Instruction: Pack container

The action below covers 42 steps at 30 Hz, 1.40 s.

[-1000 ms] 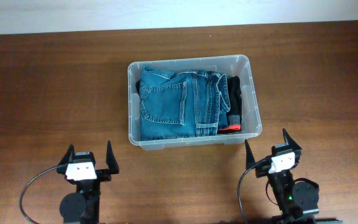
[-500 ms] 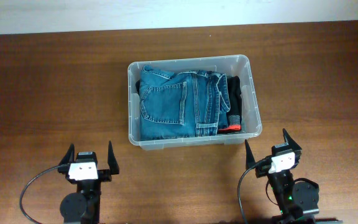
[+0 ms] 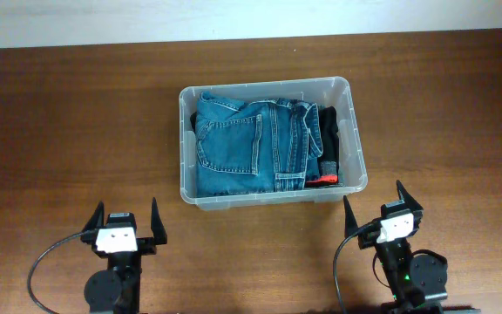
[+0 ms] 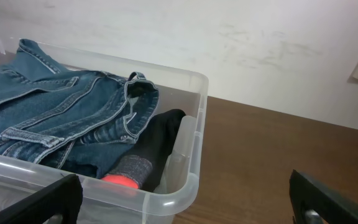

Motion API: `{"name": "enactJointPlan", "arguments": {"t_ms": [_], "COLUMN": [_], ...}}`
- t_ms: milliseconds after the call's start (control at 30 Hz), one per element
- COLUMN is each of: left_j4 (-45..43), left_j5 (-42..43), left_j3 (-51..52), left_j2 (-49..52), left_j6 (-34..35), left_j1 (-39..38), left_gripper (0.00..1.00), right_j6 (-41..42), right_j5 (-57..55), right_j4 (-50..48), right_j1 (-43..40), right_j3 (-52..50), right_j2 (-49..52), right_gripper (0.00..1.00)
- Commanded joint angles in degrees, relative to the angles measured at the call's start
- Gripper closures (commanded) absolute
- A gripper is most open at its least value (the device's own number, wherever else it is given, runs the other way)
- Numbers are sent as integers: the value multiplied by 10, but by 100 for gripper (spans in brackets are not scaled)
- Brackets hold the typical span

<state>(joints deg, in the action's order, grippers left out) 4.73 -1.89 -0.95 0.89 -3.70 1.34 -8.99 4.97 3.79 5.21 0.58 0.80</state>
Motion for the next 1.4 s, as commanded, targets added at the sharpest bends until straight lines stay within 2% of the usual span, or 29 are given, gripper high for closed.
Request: {"name": "enactJointPlan", "arguments": {"t_ms": [0, 1367], "left_j4": [-1, -1], "left_j5": [-2, -2], "left_j3": [4, 4], "left_j2": [-5, -5], "left_j6": [-11, -11], "left_j1": [-2, -2], "left_gripper": [0, 0], "right_j6": [3, 3], "right_j5": [-5, -5], "right_j4": [3, 3], "right_j1": [-5, 4], "right_j3": [-3, -3], "right_j2": [-5, -5], "right_gripper": [2, 2]}}
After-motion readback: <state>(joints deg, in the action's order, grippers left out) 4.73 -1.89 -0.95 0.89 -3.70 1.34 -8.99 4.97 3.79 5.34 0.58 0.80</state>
